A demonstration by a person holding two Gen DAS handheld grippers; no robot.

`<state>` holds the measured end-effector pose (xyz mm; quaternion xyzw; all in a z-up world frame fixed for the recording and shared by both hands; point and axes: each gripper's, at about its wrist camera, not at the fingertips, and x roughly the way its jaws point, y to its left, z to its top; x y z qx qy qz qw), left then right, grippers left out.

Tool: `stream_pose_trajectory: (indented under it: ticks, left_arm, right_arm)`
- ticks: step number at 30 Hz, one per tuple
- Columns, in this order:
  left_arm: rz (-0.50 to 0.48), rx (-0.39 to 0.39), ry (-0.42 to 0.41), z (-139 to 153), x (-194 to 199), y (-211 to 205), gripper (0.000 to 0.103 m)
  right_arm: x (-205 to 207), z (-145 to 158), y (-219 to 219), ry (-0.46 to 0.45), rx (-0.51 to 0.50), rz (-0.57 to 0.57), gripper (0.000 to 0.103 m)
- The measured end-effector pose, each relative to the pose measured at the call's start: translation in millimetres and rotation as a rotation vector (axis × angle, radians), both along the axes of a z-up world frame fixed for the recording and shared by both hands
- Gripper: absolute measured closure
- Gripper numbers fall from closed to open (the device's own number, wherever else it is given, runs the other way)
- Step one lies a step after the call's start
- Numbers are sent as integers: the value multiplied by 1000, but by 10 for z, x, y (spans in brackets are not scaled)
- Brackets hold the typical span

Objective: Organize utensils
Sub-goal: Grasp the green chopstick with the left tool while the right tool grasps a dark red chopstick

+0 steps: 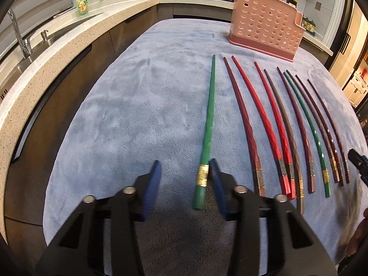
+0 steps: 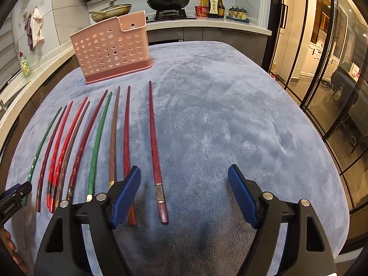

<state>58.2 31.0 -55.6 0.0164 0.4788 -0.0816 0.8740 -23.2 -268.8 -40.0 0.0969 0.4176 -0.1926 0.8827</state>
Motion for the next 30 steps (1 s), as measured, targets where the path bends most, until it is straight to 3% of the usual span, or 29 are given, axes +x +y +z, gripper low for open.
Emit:
stream_pose_trajectory:
  ticks: [5, 15, 22, 24, 30]
  left_arm:
    - [-16, -23, 19, 20, 2, -2, 91]
    - [-37, -30, 33, 21, -12, -52, 94]
    - [-45, -44, 40, 18, -19, -68, 95]
    - [-48, -50, 44, 24, -19, -71, 96]
    - [-63, -75, 53, 71, -50, -63, 96]
  right_arm:
    - [24, -60, -30, 17, 26, 14, 52]
    - [77, -94, 100, 32, 37, 84, 81]
    - [71, -127, 132, 41, 34, 103, 87]
    - [64, -123, 132, 43, 35, 111, 94]
    - [-6, -53, 146, 35, 42, 120, 96]
